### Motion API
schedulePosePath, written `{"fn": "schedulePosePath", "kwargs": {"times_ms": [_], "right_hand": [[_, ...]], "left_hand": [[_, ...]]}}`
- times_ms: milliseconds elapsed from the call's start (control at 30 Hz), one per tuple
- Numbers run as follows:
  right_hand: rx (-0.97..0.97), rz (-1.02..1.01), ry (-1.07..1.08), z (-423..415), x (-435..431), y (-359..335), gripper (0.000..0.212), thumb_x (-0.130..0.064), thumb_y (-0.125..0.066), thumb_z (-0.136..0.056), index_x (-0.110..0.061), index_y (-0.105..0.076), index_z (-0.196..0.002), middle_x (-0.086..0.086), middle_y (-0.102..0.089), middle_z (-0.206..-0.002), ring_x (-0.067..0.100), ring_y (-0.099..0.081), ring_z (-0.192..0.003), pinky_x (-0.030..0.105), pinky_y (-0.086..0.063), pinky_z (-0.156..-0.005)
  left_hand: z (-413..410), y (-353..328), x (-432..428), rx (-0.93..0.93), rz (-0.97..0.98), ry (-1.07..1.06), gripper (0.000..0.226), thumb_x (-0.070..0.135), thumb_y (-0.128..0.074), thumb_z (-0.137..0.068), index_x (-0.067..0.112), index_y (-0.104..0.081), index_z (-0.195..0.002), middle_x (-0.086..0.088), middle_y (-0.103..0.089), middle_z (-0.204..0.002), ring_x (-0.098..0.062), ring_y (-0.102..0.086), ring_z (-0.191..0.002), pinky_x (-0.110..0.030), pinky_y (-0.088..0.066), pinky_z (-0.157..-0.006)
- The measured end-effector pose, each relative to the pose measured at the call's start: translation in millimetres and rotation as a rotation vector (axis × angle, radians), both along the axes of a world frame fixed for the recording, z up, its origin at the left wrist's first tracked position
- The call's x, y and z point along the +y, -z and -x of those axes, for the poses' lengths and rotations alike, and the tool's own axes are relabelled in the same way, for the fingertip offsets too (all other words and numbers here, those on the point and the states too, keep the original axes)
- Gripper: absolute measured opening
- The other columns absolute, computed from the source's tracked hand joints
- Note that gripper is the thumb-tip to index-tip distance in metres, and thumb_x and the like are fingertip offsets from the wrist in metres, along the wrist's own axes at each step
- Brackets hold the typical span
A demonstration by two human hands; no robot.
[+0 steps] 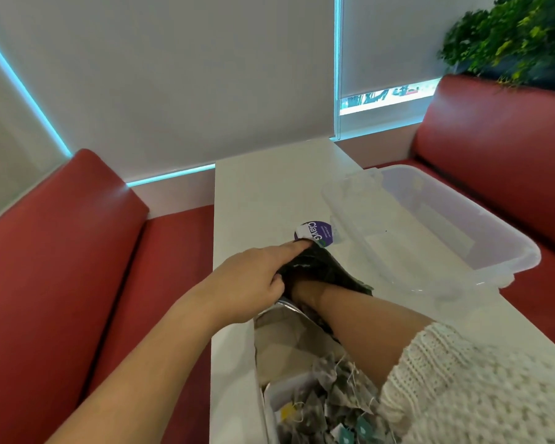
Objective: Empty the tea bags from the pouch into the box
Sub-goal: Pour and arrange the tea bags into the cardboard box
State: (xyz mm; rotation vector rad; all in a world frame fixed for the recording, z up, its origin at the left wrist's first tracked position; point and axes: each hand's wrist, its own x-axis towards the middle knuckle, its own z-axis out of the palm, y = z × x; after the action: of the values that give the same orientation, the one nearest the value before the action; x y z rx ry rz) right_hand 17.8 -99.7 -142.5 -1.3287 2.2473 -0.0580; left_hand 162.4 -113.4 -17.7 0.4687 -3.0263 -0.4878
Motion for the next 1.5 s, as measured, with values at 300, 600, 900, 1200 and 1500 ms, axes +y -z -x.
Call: {"fn": "schedulePosePath", "kwargs": {"times_ms": [300, 600, 900, 1200, 1500], "right_hand": [[0.336, 0.087, -0.262, -18, 54, -34, 0.042, -0.017, -0.057, -0.088, -0.007, -0.051, -0.128, 0.016, -0.053, -0.128, 0.034, -0.052, -0.114, 0.04, -0.043, -0.1], [0.17, 0.57, -0.423, -38, 181, -40, 0.026, -0.021, -0.041, -0.088, -0.012, -0.056, -0.106, 0.007, -0.054, -0.104, 0.022, -0.049, -0.09, 0.029, -0.04, -0.078], [0.07, 0.427, -0.615, -51, 213, -5, 0.031, -0.027, -0.036, -0.093, -0.014, -0.052, -0.116, 0.009, -0.051, -0.115, 0.022, -0.044, -0.102, 0.033, -0.042, -0.088], [0.108, 0.449, -0.55, -50, 217, -33, 0.037, -0.048, -0.035, -0.095, -0.035, -0.056, -0.123, -0.008, -0.05, -0.118, 0.012, -0.04, -0.104, 0.027, -0.037, -0.09], [0.035, 0.255, -0.6, -80, 206, 12, 0.033, -0.033, -0.051, -0.094, -0.018, -0.055, -0.123, 0.007, -0.052, -0.114, 0.026, -0.052, -0.102, 0.041, -0.047, -0.09]], "left_hand": [[6, 10, 2, -0.058, 0.138, 0.007, 0.07, 0.008, -0.041, -0.089, 0.037, -0.018, -0.148, 0.005, -0.043, -0.148, -0.023, -0.054, -0.116, -0.029, -0.043, -0.085], [10, 24, 2, -0.053, 0.223, -0.022, 0.067, 0.009, -0.044, -0.091, 0.034, -0.02, -0.148, 0.004, -0.04, -0.149, -0.026, -0.055, -0.115, -0.032, -0.045, -0.083], [8, 28, -2, -0.024, 0.209, -0.032, 0.067, 0.007, -0.042, -0.088, 0.032, -0.022, -0.147, -0.002, -0.048, -0.143, -0.029, -0.057, -0.112, -0.04, -0.05, -0.087], [4, 27, 0, -0.023, 0.201, -0.032, 0.068, 0.005, -0.044, -0.089, 0.031, -0.023, -0.148, 0.0, -0.046, -0.145, -0.027, -0.056, -0.114, -0.036, -0.047, -0.085], [3, 27, 6, -0.039, 0.186, -0.033, 0.068, 0.004, -0.043, -0.089, 0.028, -0.022, -0.149, -0.001, -0.041, -0.149, -0.028, -0.053, -0.118, -0.034, -0.043, -0.085]]}}
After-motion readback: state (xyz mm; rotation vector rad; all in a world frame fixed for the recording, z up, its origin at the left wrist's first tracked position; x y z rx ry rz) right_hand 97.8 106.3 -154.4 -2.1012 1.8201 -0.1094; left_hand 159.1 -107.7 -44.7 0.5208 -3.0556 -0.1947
